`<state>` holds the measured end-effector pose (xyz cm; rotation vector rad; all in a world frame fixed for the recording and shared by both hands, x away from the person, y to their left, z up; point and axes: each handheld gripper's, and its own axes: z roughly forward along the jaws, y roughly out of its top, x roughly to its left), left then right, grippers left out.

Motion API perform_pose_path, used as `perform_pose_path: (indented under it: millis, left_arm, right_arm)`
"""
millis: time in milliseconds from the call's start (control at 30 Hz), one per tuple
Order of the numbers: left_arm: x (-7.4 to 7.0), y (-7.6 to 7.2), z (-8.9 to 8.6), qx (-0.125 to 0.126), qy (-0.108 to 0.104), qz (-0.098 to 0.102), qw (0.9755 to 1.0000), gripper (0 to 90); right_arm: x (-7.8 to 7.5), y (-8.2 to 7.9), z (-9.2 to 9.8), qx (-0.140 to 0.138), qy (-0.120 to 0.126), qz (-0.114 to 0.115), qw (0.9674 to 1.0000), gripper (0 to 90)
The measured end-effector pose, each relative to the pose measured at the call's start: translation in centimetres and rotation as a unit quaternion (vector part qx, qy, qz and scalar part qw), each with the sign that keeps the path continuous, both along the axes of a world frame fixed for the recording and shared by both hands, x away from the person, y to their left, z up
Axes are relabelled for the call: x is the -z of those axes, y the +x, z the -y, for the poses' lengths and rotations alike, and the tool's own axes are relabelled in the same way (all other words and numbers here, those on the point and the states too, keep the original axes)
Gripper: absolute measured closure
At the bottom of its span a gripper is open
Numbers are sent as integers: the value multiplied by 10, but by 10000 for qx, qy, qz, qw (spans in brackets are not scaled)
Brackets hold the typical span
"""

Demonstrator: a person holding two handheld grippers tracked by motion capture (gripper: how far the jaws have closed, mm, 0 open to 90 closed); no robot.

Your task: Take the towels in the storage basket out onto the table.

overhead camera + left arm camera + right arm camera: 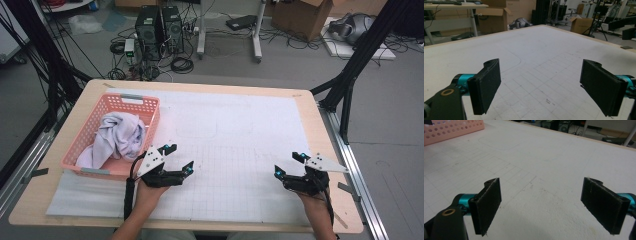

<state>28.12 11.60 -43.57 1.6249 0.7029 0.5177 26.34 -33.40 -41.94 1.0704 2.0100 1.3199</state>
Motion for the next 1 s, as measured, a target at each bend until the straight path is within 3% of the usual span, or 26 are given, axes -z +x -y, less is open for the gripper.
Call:
perform_pose_path:
  millis: [300, 767, 1000]
  left_arm:
    - [2, 1, 0, 17, 5, -34, 10000, 173]
    - [-3, -4, 1, 12, 55, 16, 10000, 173]
    - [-9, -5, -1, -26, -31, 31, 10000, 173]
  right_arm:
    - [3, 2, 3, 3, 120, -81, 9999, 153]
    - [1, -1, 2, 33, 48, -90, 9999, 153]
    - [2, 1, 0, -29, 17, -99, 9999, 153]
